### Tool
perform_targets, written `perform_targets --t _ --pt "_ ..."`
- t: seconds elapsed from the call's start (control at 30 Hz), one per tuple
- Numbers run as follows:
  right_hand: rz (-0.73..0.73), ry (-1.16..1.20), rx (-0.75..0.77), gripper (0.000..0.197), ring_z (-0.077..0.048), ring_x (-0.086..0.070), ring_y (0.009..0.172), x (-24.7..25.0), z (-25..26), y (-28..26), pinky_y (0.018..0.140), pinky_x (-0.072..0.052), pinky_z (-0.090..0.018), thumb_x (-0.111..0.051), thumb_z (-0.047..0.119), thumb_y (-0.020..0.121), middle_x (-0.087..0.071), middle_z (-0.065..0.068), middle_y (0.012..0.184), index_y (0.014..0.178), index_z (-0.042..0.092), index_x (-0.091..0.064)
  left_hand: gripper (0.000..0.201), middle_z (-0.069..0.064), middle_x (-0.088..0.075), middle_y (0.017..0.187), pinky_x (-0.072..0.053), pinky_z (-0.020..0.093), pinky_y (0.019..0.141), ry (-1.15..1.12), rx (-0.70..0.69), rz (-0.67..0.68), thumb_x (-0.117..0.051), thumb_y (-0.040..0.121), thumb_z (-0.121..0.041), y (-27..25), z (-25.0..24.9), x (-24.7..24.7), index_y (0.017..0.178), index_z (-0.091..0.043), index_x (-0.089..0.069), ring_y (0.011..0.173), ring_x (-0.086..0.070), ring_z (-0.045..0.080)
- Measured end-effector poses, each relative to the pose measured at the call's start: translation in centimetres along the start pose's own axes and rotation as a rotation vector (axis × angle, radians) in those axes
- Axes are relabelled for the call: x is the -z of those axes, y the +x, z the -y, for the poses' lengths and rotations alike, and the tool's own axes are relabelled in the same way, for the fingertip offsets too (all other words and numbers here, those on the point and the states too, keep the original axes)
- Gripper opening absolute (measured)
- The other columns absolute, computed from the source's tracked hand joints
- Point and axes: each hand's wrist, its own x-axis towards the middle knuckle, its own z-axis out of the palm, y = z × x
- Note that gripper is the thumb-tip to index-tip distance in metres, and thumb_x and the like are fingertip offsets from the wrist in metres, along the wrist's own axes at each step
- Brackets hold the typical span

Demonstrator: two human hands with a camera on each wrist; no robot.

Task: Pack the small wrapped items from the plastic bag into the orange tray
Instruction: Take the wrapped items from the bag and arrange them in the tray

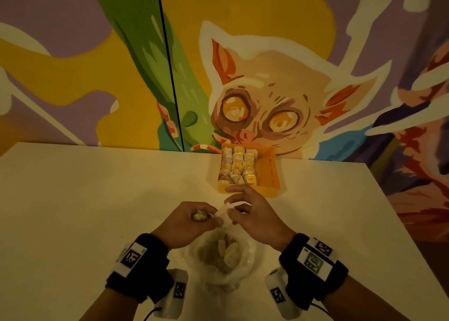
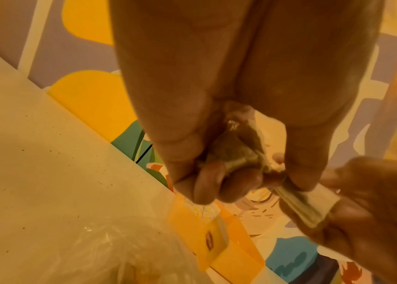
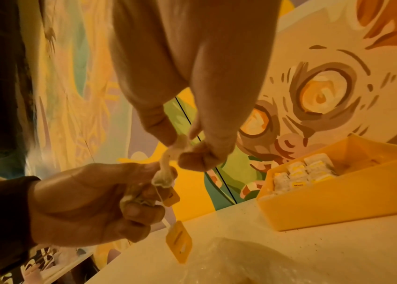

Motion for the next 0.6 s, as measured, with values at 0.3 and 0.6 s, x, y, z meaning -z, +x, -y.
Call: perform_targets --t 0.3,0.6 --pt "-0.03 -0.094 0.057 0.008 -0.012 -0.064 0.07 -0.5 -0.5 0.4 0.067 -0.054 -0.033 -0.074 0.025 0.083 -0.072 -0.005 0.081 0.085 0.017 -0.074 0.013 0.016 -0.069 0.079 -0.048 0.016 0.062 0.021 -0.069 -0.071 -0.082 0.074 -0.011 0.1 0.6 0.7 0.082 -0.006 -0.073 0.066 -0.059 0.007" --pt "0.05 -0.227 0.175 0.007 0.0 -0.06 0.07 0.8 2.2 0.9 0.067 -0.048 -0.018 -0.071 0.02 0.087 -0.069 0.013 0.084 0.085 0.028 -0.072 0.032 0.002 -0.069 0.091 -0.049 0.025 0.059 -0.068 0.076 0.081 -0.072 0.079 0.004 -0.5 1.1 1.9 0.104 -0.014 -0.069 0.07 -0.06 0.008"
